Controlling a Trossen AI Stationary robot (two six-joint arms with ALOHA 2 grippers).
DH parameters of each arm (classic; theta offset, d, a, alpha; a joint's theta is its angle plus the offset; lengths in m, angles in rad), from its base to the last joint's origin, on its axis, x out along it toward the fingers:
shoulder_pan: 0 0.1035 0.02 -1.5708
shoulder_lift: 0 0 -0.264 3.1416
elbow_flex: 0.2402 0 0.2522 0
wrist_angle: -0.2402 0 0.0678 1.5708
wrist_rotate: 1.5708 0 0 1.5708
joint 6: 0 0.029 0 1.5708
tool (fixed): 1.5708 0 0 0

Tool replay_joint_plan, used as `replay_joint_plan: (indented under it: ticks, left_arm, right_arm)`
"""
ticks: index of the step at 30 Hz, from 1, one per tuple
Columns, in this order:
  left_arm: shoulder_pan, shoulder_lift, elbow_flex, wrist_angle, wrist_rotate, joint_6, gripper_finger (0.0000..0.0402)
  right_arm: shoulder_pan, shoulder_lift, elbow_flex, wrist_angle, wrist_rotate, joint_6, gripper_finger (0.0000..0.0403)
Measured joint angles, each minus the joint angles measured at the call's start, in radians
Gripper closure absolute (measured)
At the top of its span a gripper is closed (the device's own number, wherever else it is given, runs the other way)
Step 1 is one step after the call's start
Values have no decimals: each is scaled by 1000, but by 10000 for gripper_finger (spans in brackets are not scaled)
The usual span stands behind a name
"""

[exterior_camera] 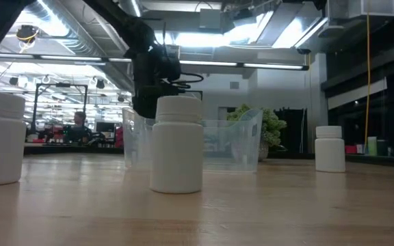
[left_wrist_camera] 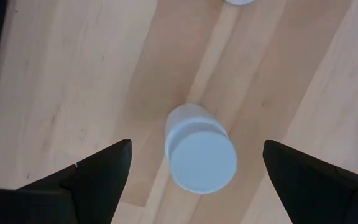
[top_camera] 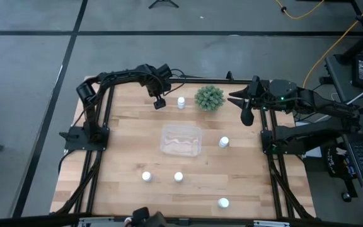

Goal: Pick and place pill bottles into a basket
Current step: Put the white pill bottle into the transparent bin

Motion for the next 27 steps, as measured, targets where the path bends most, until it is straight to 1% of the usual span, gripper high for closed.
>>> replay_joint_plan:
  ticks: [7,13,18,24,25,27]
  left_arm:
    - [6,36,0,-6,24,0,48]
    - [4,59,0,-6,44,-6,81]
    - [6,61,0,0,44,-6,131]
    - [6,61,0,-5,44,-6,222]
    - [6,61,0,-4,44,-7,233]
    - [6,60,0,-5,45,-8,233]
  right_arm:
    - [0,0,0,0,0,0,300]
    - [0,0,0,-2,0,0,300]
    - [0,0,0,-2,0,0,300]
    - [0,0,0,-2,0,1,300]
    - [0,0,0,-3,0,1,300]
    - [0,0,0,-3,0,1,300]
